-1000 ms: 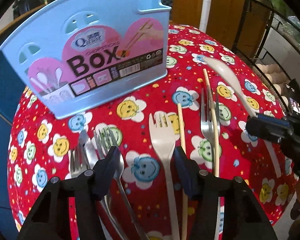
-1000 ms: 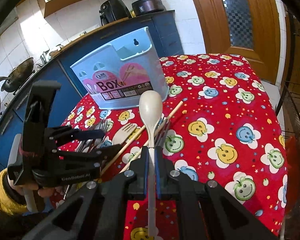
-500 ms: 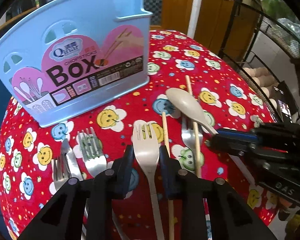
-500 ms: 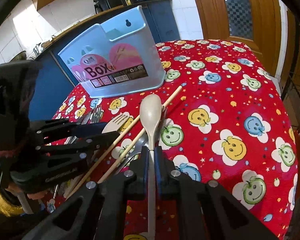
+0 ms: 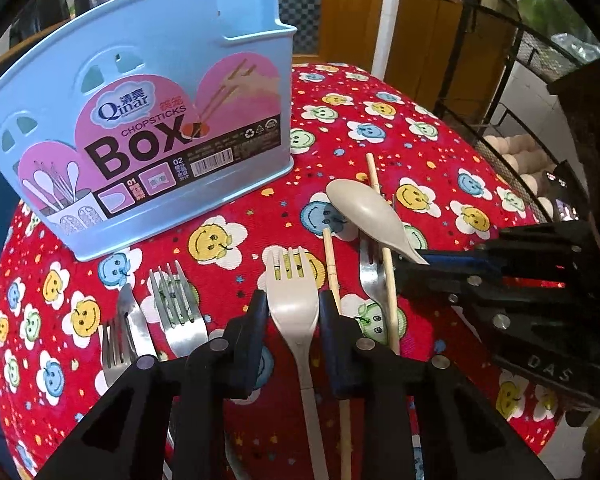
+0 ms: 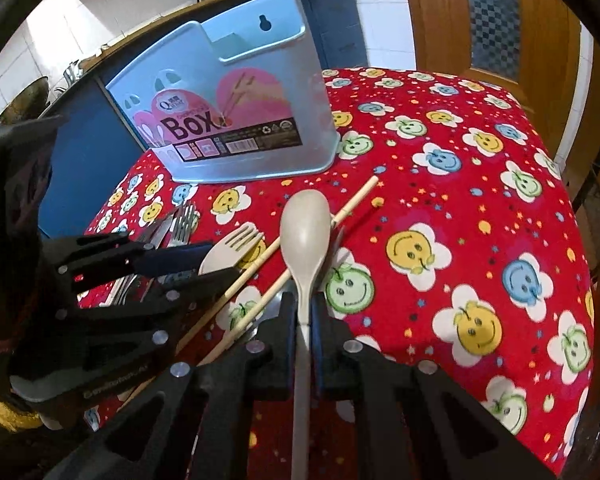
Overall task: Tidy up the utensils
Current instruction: 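Grasp a silver fork with the left tool while the right tool holds the spoon, then lift the fork with the left tool while the right tool lifts the spoon toward the blue box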
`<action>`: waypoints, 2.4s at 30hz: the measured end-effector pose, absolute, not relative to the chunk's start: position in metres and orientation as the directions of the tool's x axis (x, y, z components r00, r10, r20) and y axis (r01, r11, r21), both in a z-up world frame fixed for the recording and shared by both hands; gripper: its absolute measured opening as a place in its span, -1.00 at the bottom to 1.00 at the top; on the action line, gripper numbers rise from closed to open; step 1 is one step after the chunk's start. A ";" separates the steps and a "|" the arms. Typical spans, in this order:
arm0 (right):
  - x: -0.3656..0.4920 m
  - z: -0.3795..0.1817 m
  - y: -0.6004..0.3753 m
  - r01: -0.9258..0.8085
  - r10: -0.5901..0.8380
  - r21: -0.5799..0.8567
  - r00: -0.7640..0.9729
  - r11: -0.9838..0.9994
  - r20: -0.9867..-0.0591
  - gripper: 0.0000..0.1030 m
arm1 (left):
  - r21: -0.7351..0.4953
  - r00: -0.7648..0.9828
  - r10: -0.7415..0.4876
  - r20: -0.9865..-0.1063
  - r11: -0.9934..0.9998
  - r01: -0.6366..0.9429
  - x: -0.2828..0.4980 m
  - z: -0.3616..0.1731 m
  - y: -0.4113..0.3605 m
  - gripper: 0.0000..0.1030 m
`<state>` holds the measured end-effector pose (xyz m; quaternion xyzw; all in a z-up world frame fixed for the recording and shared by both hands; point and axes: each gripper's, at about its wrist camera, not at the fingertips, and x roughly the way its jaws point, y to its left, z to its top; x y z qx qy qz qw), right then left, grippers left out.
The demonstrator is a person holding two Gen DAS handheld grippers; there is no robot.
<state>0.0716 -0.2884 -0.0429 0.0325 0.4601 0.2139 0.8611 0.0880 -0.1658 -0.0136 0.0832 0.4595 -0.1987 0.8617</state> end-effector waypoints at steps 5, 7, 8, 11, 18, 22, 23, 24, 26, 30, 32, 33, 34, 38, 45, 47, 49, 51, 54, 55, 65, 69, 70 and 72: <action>0.075 -0.042 -0.290 -0.319 0.400 0.268 0.488 0.909 -0.776 -0.85 | -0.077 0.516 -0.301 -0.802 0.908 0.411 0.081 -0.009 -0.158 -0.50; 0.071 -0.040 -0.290 -0.321 0.405 0.269 0.502 0.908 -0.764 -0.85 | -0.093 0.529 -0.320 -0.786 0.907 0.411 0.075 -0.004 -0.153 -0.50; 0.068 -0.039 -0.291 -0.321 0.408 0.273 0.508 0.907 -0.758 -0.85 | -0.101 0.537 -0.330 -0.777 0.906 0.411 0.072 -0.001 -0.151 -0.50; 0.060 -0.034 -0.293 -0.326 0.435 0.300 0.524 0.897 -0.732 -0.85 | -0.124 0.559 -0.353 -0.750 0.906 0.406 0.063 0.007 -0.142 -0.50; 0.041 -0.017 -0.290 -0.352 0.491 0.344 0.577 0.871 -0.653 -0.85 | -0.188 0.596 -0.395 -0.699 0.906 0.380 0.045 0.022 -0.115 -0.50; 0.029 -0.010 -0.289 -0.354 0.503 0.357 0.612 0.864 -0.610 -0.85 | -0.200 0.628 -0.408 -0.663 0.905 0.376 0.033 0.031 -0.103 -0.50; 0.026 -0.009 -0.289 -0.353 0.504 0.359 0.620 0.864 -0.601 -0.85 | -0.199 0.636 -0.409 -0.654 0.904 0.378 0.030 0.032 -0.101 -0.50; 0.024 -0.008 -0.289 -0.353 0.504 0.361 0.628 0.863 -0.593 -0.85 | -0.198 0.643 -0.411 -0.646 0.904 0.380 0.028 0.034 -0.099 -0.50; 0.021 -0.006 -0.288 -0.352 0.507 0.366 0.639 0.861 -0.578 -0.85 | -0.196 0.654 -0.416 -0.632 0.902 0.384 0.023 0.039 -0.095 -0.50; 0.016 -0.002 -0.288 -0.348 0.512 0.380 0.651 0.857 -0.560 -0.85 | -0.195 0.673 -0.425 -0.605 0.899 0.393 0.014 0.046 -0.087 -0.50; 0.014 0.000 -0.287 -0.347 0.513 0.382 0.659 0.856 -0.551 -0.85 | -0.196 0.680 -0.430 -0.594 0.897 0.396 0.010 0.049 -0.088 -0.51; 0.012 0.000 -0.287 -0.347 0.511 0.380 0.662 0.857 -0.548 -0.85 | -0.199 0.681 -0.432 -0.591 0.896 0.396 0.010 0.050 -0.088 -0.50; 0.011 0.000 -0.286 -0.346 0.508 0.376 0.665 0.859 -0.548 -0.85 | -0.202 0.685 -0.436 -0.584 0.895 0.397 0.008 0.052 -0.086 -0.51; 0.006 0.003 -0.284 -0.350 0.511 0.378 0.673 0.857 -0.535 -0.85 | -0.210 0.694 -0.443 -0.567 0.893 0.399 0.003 0.055 -0.084 -0.51; 0.000 0.012 -0.280 -0.363 0.512 0.368 0.692 0.856 -0.509 -0.85 | -0.206 0.712 -0.453 -0.536 0.888 0.411 -0.005 0.061 -0.080 -0.51; -0.001 0.014 -0.279 -0.363 0.509 0.364 0.697 0.858 -0.505 -0.85 | -0.208 0.717 -0.455 -0.528 0.888 0.410 -0.007 0.063 -0.078 -0.51; -0.002 0.016 -0.278 -0.365 0.509 0.362 0.700 0.858 -0.500 -0.85 | -0.212 0.724 -0.459 -0.516 0.887 0.411 -0.009 0.066 -0.075 -0.51; -0.003 0.018 -0.277 -0.366 0.508 0.360 0.704 0.858 -0.496 -0.85 | -0.215 0.728 -0.463 -0.506 0.885 0.413 -0.011 0.068 -0.073 -0.51; -0.003 0.021 -0.275 -0.367 0.509 0.361 0.708 0.857 -0.489 -0.85 | -0.219 0.737 -0.464 -0.491 0.885 0.411 -0.014 0.072 -0.070 -0.51; -0.003 0.022 -0.275 -0.367 0.508 0.360 0.709 0.858 -0.488 -0.85 | -0.220 0.741 -0.464 -0.486 0.885 0.410 -0.015 0.074 -0.069 -0.51; -0.007 0.030 -0.271 -0.372 0.508 0.358 0.728 0.857 -0.460 -0.85 | -0.227 0.764 -0.464 -0.447 0.886 0.405 -0.021 0.087 -0.057 -0.51; -0.007 0.033 -0.269 -0.371 0.507 0.358 0.731 0.857 -0.456 -0.85 | -0.218 0.777 -0.461 -0.429 0.887 0.406 -0.023 0.094 -0.054 -0.51; -0.007 0.033 -0.269 -0.370 0.507 0.358 0.732 0.857 -0.455 -0.85 | -0.217 0.779 -0.461 -0.425 0.888 0.406 -0.023 0.096 -0.054 -0.51; -0.006 0.034 -0.269 -0.370 0.507 0.360 0.732 0.856 -0.454 -0.85 | -0.212 0.787 -0.457 -0.415 0.889 0.405 -0.023 0.100 -0.052 -0.51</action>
